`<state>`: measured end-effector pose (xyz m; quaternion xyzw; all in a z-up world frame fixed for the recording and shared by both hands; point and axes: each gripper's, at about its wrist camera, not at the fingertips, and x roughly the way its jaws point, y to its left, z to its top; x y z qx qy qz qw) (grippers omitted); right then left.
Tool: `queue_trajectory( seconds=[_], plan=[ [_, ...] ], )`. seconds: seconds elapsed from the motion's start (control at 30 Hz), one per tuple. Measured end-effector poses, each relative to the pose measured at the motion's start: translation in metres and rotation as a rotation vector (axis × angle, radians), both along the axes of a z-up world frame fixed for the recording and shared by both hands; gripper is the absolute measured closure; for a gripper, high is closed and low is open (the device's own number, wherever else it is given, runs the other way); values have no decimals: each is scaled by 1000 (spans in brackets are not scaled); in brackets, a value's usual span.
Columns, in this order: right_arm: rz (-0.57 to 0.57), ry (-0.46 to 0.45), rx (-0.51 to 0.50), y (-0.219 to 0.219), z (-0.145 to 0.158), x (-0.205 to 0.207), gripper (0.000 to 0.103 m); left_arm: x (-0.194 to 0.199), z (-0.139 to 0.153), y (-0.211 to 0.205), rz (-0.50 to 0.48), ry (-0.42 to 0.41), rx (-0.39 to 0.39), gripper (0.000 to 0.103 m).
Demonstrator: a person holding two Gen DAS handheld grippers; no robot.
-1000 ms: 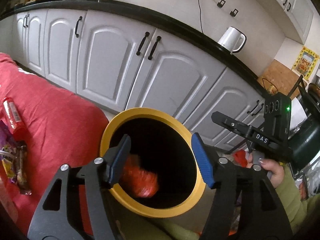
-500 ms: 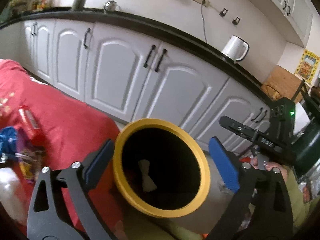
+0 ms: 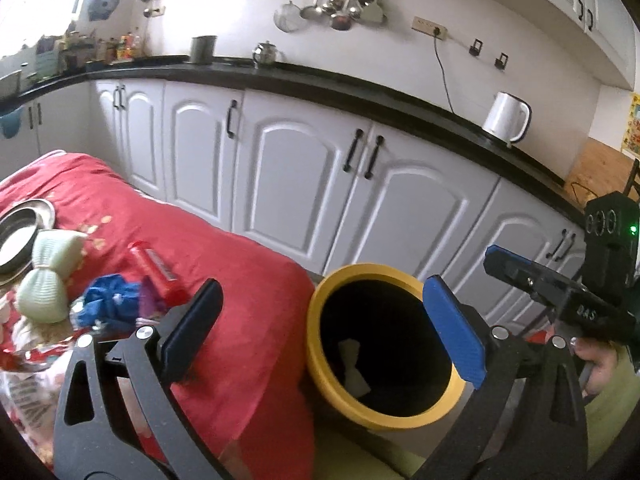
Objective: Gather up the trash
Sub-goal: 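Move both open grippers back over the trash on the table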
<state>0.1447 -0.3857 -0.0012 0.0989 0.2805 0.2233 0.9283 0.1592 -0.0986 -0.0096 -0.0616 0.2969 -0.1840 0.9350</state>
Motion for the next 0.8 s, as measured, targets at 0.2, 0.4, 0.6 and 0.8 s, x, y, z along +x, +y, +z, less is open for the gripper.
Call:
queue_trajectory(
  seconds=[0.2,0.4,0.6,0.8],
  plan=[
    [46,-12,-7,25,7,-4,24,-10,4,27,59,-22,-3,11],
    [97,-15,-6,48,12,-5,22,-20,8,56,127,-39,-5,11],
    [168,-14,-40,83,15,-8,20,-31,12,83,187,-65,5,11],
    [245,-13,-51,119,19,-14,20,-40,17,105,240,-80,3,11]
  ],
)
